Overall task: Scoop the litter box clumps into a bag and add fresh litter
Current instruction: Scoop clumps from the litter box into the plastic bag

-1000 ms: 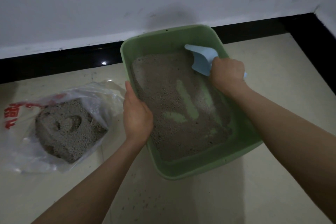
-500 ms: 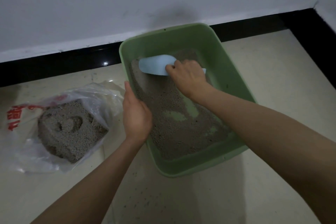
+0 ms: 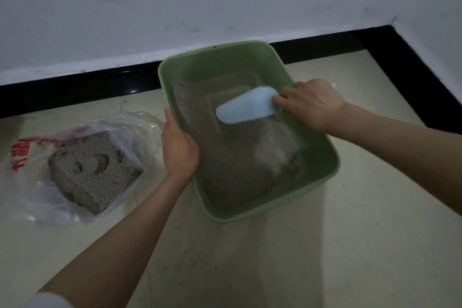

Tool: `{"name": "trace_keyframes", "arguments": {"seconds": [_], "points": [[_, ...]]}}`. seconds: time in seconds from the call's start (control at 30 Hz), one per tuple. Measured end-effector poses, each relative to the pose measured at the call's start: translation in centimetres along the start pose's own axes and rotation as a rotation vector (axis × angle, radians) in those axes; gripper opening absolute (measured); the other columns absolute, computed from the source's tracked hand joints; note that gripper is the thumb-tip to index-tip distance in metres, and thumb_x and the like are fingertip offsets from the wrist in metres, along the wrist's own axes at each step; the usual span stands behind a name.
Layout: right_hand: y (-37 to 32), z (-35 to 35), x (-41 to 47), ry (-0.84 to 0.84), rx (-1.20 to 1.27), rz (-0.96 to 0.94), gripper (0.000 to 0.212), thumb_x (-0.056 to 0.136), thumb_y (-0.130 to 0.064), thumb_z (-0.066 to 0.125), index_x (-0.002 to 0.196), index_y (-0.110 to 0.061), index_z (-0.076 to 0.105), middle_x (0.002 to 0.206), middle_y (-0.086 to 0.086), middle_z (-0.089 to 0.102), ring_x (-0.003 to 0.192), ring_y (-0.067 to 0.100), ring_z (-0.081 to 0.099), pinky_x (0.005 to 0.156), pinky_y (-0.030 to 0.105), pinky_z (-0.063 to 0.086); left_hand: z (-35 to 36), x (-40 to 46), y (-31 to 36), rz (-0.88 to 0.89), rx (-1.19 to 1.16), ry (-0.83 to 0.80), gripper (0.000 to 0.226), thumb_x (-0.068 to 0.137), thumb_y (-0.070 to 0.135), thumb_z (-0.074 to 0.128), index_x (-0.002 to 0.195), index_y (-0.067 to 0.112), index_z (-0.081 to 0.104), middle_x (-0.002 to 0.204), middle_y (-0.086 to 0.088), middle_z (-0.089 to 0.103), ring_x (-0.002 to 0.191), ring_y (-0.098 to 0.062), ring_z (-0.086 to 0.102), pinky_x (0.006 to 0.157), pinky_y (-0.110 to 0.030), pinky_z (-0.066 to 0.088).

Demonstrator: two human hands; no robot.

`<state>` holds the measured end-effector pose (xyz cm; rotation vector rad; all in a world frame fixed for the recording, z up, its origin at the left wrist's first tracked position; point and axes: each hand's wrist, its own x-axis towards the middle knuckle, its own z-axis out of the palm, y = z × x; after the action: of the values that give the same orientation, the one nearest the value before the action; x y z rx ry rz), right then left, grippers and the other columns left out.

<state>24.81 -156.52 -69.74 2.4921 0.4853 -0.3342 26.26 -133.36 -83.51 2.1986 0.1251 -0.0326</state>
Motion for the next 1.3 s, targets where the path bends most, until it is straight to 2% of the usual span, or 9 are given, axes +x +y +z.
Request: {"name": "trace_keyframes", "arguments": {"seconds": [0.17, 0.3, 0.47, 0.6, 0.67, 0.73, 0.83, 1.0, 1.3], "points": [[-2.1, 0.7, 4.7, -0.060, 0.119, 0.250, 0.029, 0.095, -0.005, 0.038, 0.122, -0.006, 0.048, 0.117, 0.012, 0.060, 0.103, 0.032, 0.060, 0.067, 0.035, 0.038, -0.1, -0.1, 0.2, -0.019, -0.023, -0.011, 0.056, 0.091, 0.015, 0.030, 0.145, 0.010, 0.017, 0.130, -0.019, 0.049, 0.118, -0.035, 0.048, 0.095, -0.051, 0.044], [-4.7, 0.9, 8.5, -0.084, 0.255, 0.227, 0.029, 0.094, -0.006, 0.039, 0.119, -0.003, 0.054, 0.124, 0.016, 0.057, 0.112, 0.031, 0.054, 0.082, 0.036, 0.042, 0.3, -0.1, -0.2, 0.016, -0.066, 0.018, 0.058, 0.090, 0.006, 0.031, 0.146, 0.010, 0.017, 0.132, -0.018, 0.048, 0.119, -0.032, 0.048, 0.095, -0.049, 0.044], [-5.8, 1.6, 11.9, -0.183, 0.745, 0.279, 0.036, 0.098, -0.037, 0.039, 0.111, -0.009, 0.058, 0.114, 0.014, 0.061, 0.090, 0.027, 0.055, 0.072, 0.031, 0.039, 0.6, 0.1, -0.5, 0.004, -0.056, 0.014, 0.061, 0.091, 0.003, 0.033, 0.148, 0.012, 0.012, 0.141, -0.015, 0.040, 0.126, -0.026, 0.042, 0.101, -0.033, 0.036], [-6.5, 2.7, 11.6, -0.311, 1.085, 0.335, 0.062, 0.100, -0.048, 0.018, 0.115, -0.004, 0.059, 0.112, 0.015, 0.059, 0.098, 0.027, 0.058, 0.086, 0.034, 0.041, 0.6, -0.2, -0.4, -0.007, -0.040, 0.015, 0.061, 0.094, 0.005, 0.033, 0.149, 0.013, 0.007, 0.148, -0.011, 0.030, 0.131, -0.022, 0.034, 0.100, -0.029, 0.032], [-6.7, 3.3, 11.5, -0.308, 1.162, 0.361, 0.053, 0.101, -0.043, 0.023, 0.106, -0.008, 0.063, 0.089, 0.008, 0.056, 0.072, 0.016, 0.053, 0.070, 0.027, 0.041, 0.7, -0.2, -0.4, -0.011, -0.039, 0.020, 0.060, 0.095, 0.005, 0.032, 0.149, 0.013, 0.006, 0.149, -0.010, 0.029, 0.132, -0.021, 0.034, 0.098, -0.026, 0.031], [-6.9, 3.5, 11.3, -0.252, 1.156, 0.376, 0.042, 0.100, -0.037, 0.033, 0.118, -0.011, 0.061, 0.082, 0.005, 0.055, 0.060, 0.012, 0.045, 0.056, 0.025, 0.036, 0.7, -0.3, -0.4, -0.005, -0.036, 0.024, 0.060, 0.095, 0.005, 0.033, 0.149, 0.013, 0.006, 0.149, -0.011, 0.030, 0.132, -0.022, 0.034, 0.099, -0.027, 0.031], [-7.4, 3.7, 11.0, -0.100, 0.933, 0.376, 0.040, 0.098, -0.036, 0.040, 0.131, -0.016, 0.049, 0.111, 0.013, 0.064, 0.087, 0.027, 0.059, 0.069, 0.031, 0.041, 0.7, -0.2, -0.4, 0.001, -0.032, 0.027, 0.060, 0.095, 0.005, 0.033, 0.148, 0.012, 0.007, 0.149, -0.011, 0.029, 0.132, -0.024, 0.033, 0.101, -0.030, 0.031], [-8.9, 3.2, 10.4, -0.097, 0.676, 0.254, 0.062, 0.101, -0.024, 0.031, 0.149, -0.030, -0.008, 0.114, 0.020, 0.056, 0.091, 0.034, 0.060, 0.066, 0.036, 0.039, 0.8, -0.1, -0.4, 0.015, -0.016, 0.044, 0.060, 0.094, 0.004, 0.033, 0.148, 0.010, 0.007, 0.150, -0.012, 0.028, 0.135, -0.024, 0.030, 0.105, -0.031, 0.029], [-8.9, 2.5, 6.6, -0.199, 0.565, 0.129, 0.074, 0.096, -0.004, 0.031, 0.148, -0.032, -0.014, 0.102, 0.016, 0.057, 0.072, 0.025, 0.047, 0.062, 0.035, 0.036, 0.5, 0.0, -0.5, 0.045, -0.007, 0.039, 0.063, 0.092, 0.001, 0.034, 0.148, 0.009, 0.007, 0.141, -0.018, 0.039, 0.125, -0.030, 0.042, 0.099, -0.040, 0.040]]}}
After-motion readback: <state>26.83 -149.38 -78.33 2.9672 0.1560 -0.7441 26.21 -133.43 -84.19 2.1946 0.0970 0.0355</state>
